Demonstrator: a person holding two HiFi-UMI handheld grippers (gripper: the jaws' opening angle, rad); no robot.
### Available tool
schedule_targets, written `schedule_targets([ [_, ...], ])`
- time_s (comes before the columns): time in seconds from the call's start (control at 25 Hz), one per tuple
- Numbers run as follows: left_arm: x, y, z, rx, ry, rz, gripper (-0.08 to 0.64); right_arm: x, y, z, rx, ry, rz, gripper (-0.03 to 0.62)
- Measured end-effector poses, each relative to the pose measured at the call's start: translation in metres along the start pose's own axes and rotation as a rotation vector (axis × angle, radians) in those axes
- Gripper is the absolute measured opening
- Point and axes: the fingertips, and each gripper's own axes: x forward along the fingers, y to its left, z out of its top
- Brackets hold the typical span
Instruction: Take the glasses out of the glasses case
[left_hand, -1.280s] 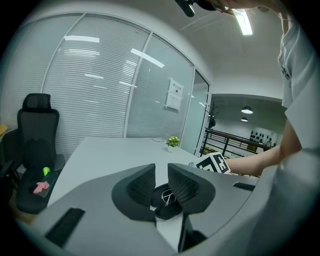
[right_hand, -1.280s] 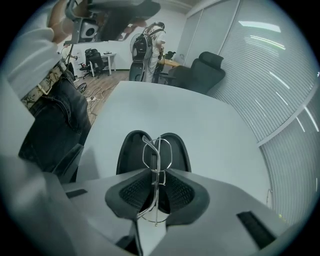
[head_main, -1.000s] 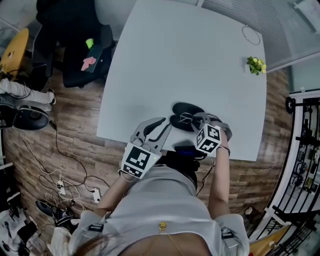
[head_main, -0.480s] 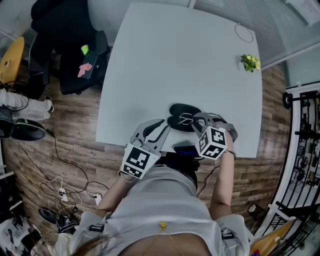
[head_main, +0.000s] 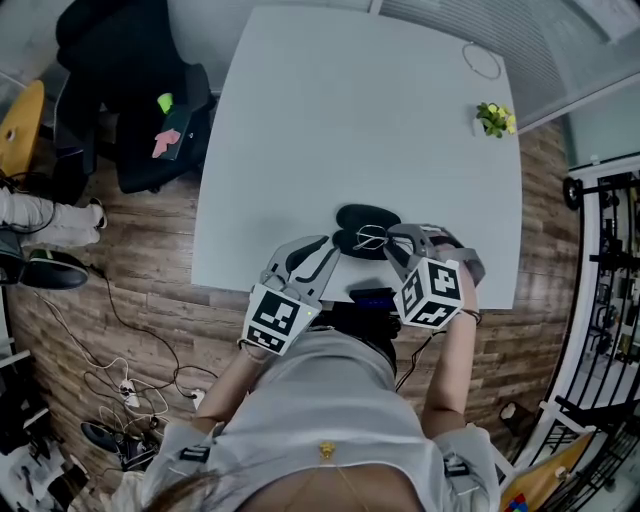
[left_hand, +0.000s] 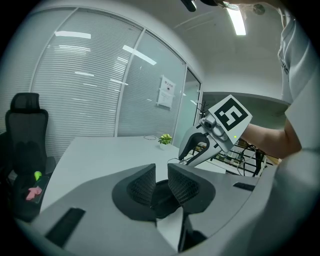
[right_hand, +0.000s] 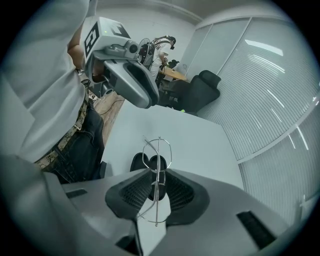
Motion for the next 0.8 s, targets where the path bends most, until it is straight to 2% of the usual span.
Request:
schedule_targets([
  [0.8,0.0001,-0.0036,-0.0004,0.013,0.008,-0.007,0.091,-0.0103,0.0038,-0.0016,0.003,0.015,-0.014,0.091],
])
